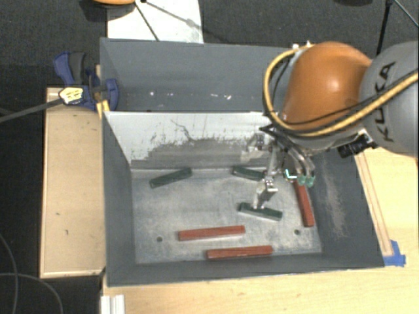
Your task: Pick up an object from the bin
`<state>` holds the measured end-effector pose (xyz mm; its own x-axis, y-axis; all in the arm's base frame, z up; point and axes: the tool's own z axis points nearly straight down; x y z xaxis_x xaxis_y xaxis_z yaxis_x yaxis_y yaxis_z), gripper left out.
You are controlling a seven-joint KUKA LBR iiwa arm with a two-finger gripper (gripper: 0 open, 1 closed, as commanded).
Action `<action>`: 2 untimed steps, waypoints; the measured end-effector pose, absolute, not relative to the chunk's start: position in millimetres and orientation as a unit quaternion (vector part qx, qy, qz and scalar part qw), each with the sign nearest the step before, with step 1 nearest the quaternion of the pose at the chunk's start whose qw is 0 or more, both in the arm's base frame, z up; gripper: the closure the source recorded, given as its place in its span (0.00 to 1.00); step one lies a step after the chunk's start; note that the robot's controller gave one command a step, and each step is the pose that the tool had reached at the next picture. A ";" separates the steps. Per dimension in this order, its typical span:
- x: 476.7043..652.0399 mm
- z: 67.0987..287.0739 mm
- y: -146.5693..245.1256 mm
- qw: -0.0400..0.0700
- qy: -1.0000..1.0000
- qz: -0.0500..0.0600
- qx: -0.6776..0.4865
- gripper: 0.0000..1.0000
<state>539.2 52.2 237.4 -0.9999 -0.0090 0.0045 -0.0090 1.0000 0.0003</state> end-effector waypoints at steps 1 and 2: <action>540.7 241.0 51.9 -0.001 -1.000 0.000 0.004 0.00; 532.3 193.8 46.0 -0.005 -1.000 0.000 0.019 0.00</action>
Offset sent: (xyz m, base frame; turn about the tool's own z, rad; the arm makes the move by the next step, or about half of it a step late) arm -0.0329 -0.0217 -0.1674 -0.1189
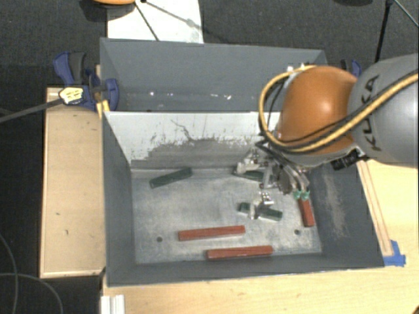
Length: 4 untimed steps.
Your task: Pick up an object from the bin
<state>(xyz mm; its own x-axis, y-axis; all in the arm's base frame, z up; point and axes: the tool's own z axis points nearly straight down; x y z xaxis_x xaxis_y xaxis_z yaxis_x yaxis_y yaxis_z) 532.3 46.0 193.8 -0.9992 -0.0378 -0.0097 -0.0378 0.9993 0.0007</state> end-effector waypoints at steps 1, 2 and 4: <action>517.4 125.3 35.8 0.003 1.000 0.000 -0.003 0.00; 534.0 77.5 55.3 0.002 1.000 0.000 -0.007 0.00; 495.7 74.9 65.3 0.009 0.999 0.001 -0.045 1.00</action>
Offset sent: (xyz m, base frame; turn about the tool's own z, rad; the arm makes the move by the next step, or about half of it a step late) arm 0.0041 0.0145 -0.1238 0.0181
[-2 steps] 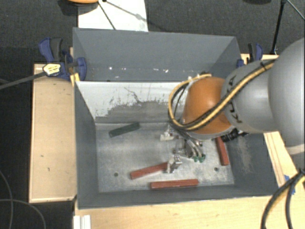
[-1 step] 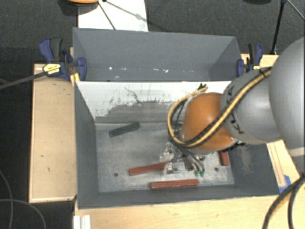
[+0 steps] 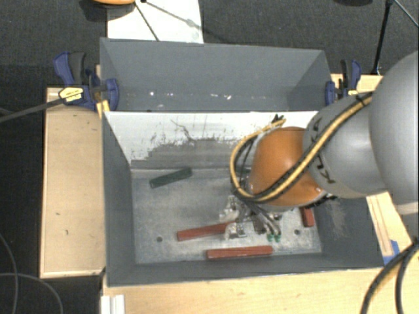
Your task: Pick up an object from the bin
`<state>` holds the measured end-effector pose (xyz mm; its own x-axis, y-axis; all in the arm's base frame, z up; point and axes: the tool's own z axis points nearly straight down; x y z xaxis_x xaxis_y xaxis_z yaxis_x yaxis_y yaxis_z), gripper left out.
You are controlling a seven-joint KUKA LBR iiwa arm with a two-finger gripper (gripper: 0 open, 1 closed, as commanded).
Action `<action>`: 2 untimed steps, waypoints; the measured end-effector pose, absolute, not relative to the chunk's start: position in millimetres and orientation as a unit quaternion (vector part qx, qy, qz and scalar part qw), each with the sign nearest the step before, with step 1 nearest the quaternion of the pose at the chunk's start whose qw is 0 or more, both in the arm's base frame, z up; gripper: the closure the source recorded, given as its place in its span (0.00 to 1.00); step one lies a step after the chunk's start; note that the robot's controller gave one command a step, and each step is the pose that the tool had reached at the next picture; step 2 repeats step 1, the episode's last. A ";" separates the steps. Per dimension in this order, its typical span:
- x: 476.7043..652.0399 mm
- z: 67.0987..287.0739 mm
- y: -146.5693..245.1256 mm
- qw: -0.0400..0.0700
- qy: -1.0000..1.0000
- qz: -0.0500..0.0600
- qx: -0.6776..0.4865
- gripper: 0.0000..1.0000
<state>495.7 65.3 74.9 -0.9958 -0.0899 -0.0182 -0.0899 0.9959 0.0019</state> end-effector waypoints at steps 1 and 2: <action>516.9 273.3 77.2 0.000 0.999 0.000 -0.049 1.00; 516.9 273.3 77.2 0.000 0.999 0.000 -0.049 1.00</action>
Offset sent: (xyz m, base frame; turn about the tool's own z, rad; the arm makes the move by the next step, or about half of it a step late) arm 0.0000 0.0000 0.0000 0.0000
